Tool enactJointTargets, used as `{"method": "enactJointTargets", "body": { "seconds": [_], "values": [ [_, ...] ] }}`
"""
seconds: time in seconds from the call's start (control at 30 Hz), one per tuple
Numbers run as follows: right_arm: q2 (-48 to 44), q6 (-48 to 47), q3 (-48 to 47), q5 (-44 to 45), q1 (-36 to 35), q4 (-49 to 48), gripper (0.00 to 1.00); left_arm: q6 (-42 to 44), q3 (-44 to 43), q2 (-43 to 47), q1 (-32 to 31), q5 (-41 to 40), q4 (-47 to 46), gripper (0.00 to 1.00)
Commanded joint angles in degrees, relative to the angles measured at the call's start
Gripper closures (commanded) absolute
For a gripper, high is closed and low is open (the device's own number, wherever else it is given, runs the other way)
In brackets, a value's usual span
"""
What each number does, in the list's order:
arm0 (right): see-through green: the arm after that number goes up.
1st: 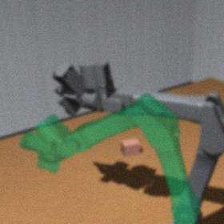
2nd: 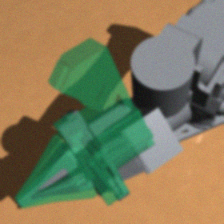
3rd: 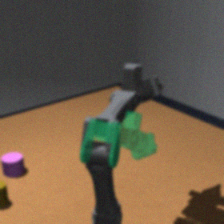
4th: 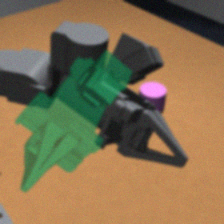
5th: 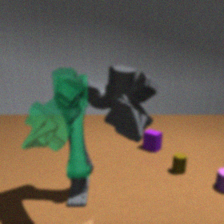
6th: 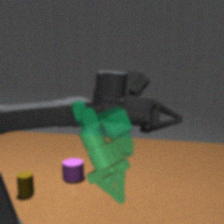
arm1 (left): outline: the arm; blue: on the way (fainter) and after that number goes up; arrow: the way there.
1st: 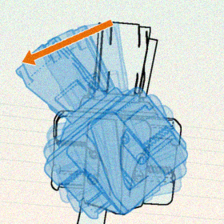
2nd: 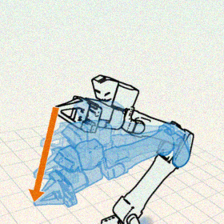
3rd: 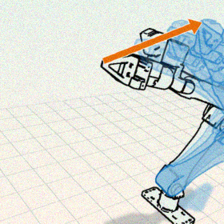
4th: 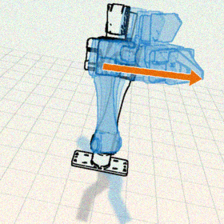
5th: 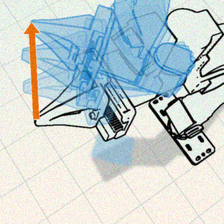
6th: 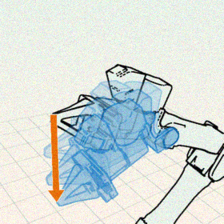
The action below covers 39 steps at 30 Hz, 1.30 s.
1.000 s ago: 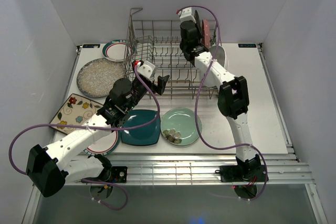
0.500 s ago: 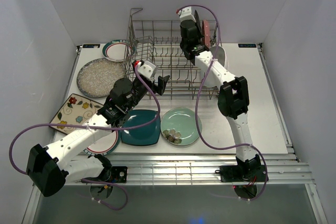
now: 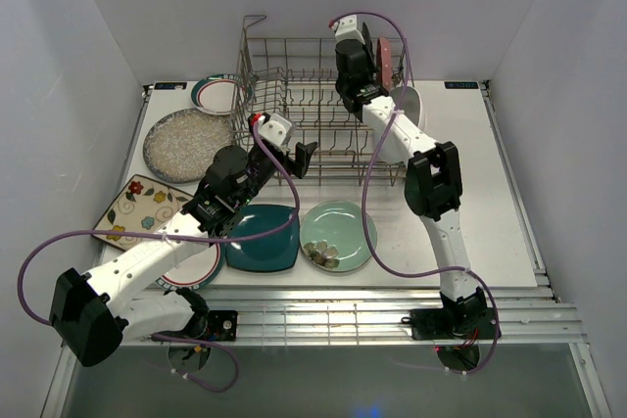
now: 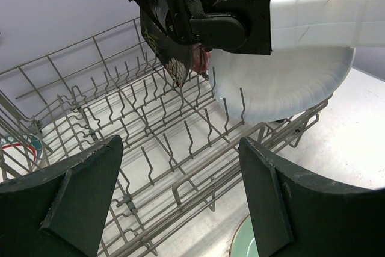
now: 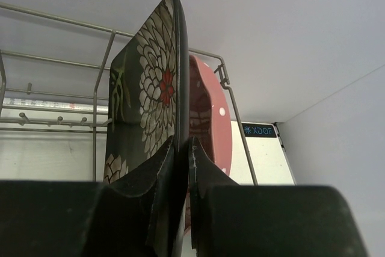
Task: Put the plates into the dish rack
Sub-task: Insert the plate into the dish rack.
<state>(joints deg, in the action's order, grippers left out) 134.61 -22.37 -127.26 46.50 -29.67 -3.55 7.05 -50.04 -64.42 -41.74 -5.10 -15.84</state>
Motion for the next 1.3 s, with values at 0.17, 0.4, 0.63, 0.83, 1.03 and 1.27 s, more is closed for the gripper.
{"method": "enactJointTargets", "body": {
  "seconds": [0.17,0.4,0.63,0.83,1.03,1.27],
  "values": [
    [0.9,1.8,-1.9,-3.0,-0.6,1.4,0.79,-0.5,-1.4,0.2,0.2,1.0,0.4,0.12],
    [0.7,2.0,-1.1,-2.4,-0.5,0.8,0.61,-0.5,-1.4,0.0,0.2,1.1,0.4,0.12],
    [-0.7,2.2,0.6,-0.3,-0.3,-0.4,0.54,-0.5,-1.6,-0.1,0.2,1.1,0.5,0.12],
    [-1.6,3.4,1.6,1.3,0.1,-0.9,0.5,-0.6,-1.5,-0.1,0.2,1.1,0.5,0.12],
    [-3.7,3.6,4.2,2.0,0.3,-2.9,0.49,-0.6,-1.6,-0.2,0.2,1.1,0.5,0.12],
    [-7.9,5.8,6.4,-1.4,0.2,-1.9,0.5,-0.5,-1.6,0.1,0.2,1.0,0.5,0.12]
  ]
}}
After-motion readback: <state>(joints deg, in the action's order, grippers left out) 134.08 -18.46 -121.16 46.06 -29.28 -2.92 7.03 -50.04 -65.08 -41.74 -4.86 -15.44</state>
